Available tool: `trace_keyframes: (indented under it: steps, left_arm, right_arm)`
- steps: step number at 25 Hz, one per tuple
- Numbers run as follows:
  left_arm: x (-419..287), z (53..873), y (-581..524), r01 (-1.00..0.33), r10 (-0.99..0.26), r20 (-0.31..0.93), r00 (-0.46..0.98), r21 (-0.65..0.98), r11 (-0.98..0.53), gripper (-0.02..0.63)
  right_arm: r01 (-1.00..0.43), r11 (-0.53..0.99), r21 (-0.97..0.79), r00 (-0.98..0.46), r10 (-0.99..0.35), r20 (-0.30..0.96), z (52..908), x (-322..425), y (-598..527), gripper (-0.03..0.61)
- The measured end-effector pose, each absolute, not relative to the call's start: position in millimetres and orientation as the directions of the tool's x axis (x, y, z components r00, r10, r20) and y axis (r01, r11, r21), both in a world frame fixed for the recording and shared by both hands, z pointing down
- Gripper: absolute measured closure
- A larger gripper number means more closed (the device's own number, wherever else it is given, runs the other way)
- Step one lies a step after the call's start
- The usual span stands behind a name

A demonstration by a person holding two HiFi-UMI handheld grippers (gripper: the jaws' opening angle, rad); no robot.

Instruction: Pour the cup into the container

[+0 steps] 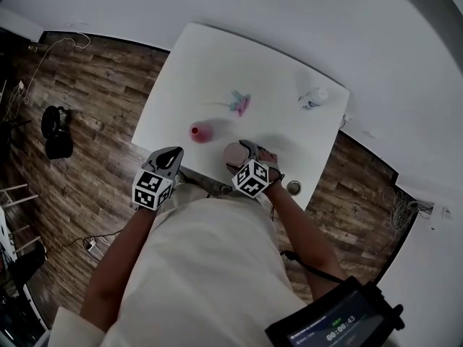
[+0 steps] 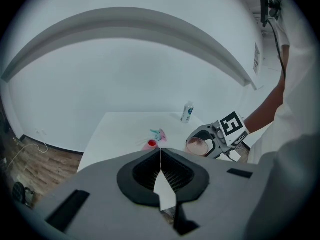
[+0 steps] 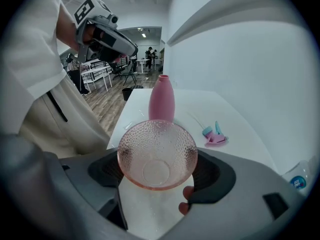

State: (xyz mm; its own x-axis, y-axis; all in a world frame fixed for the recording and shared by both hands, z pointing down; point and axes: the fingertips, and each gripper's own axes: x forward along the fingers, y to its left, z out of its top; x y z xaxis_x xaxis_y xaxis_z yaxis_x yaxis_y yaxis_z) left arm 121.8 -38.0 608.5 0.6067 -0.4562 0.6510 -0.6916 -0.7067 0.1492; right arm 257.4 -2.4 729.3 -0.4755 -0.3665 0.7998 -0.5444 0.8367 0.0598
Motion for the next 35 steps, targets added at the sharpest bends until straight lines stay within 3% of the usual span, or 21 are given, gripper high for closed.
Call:
trace_keyframes:
  steps: [19,23,32,35]
  left_arm:
    - [115,614,-19,-0.700,-0.447,0.672,0.591,0.151,-0.698,0.601]
    - [114,614,-17,-0.704,-0.449,0.669,0.593,0.159,-0.693,0.603]
    - [120,593,-31,-0.705,-0.481,0.599,0.640,0.209,-0.678,0.601]
    - [127,579,-41,-0.711,-0.514,0.556,0.653,0.217,-0.669,0.601]
  right_arm:
    - [-0.580,0.814,0.035,-0.502,-0.391,0.771,752,258,-7,0.193]
    - [-0.619,0.786,0.003,-0.500,-0.397,0.770,752,261,-5,0.135]
    - [-0.762,0.647,0.015,-0.525,-0.631,0.572,651,282,-22,0.123]
    - [-0.807,0.589,0.043,-0.498,-0.718,0.486,605,299,-30,0.200]
